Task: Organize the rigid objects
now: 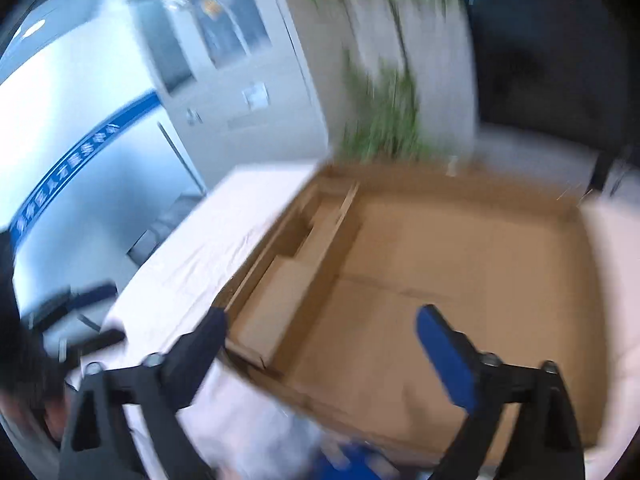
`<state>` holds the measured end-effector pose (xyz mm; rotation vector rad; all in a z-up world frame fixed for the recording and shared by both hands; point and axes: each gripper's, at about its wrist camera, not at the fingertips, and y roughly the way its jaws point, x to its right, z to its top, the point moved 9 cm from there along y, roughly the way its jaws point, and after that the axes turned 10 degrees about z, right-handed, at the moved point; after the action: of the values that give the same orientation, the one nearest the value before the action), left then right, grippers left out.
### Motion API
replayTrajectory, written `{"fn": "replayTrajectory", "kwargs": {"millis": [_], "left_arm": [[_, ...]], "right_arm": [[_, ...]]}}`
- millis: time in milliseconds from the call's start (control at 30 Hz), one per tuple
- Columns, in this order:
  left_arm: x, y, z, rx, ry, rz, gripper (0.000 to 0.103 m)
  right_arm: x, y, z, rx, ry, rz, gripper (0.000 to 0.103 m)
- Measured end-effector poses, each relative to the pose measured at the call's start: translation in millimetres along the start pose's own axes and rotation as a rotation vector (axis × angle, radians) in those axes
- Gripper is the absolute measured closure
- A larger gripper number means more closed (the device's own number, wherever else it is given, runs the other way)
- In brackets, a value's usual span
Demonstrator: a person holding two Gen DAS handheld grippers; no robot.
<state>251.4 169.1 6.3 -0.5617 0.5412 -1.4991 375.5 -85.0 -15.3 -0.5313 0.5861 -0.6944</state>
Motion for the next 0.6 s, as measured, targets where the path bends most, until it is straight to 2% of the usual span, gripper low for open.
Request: {"fn": "replayTrajectory", "kwargs": {"millis": [100,200,267,300,367,467,567,600], "left_arm": [[8,-44,-1,0.045,0.026,0.027,0.021],[16,-78,2,0.105,0.051,0.086,0.02],[23,-97,-5,0.144,0.072,0.119,0.012],[32,-100,-14,0.141,0.072,0.117,0.003],[52,-86,-43,0.073,0.063,0.058,0.001],[88,-46,-105,-0.107,0.021,-0.068,0.001],[112,-3,-157,-0.258,-0.071,-0.172,0.001],[116,7,-168,-0.295,-0.098,-0.195,0.002]], "right_arm": [[-12,-89,-20,0.093,-0.077,-0.048,0.0],[-24,-164,-57,0.171,-0.103,-0.073,0.0],[-26,-191,-91,0.176,-0.101,-0.092,0.0],[-29,-195,-113,0.153,-0.088,-0.085,0.0],[-30,-193,-150,0.093,-0.045,-0.027,0.0],[-37,-171,-212,-0.034,0.059,0.058,0.0],[-35,-143,-259,-0.152,0.111,0.076,0.002],[-34,-137,-268,-0.162,0.115,0.069,0.002]]}}
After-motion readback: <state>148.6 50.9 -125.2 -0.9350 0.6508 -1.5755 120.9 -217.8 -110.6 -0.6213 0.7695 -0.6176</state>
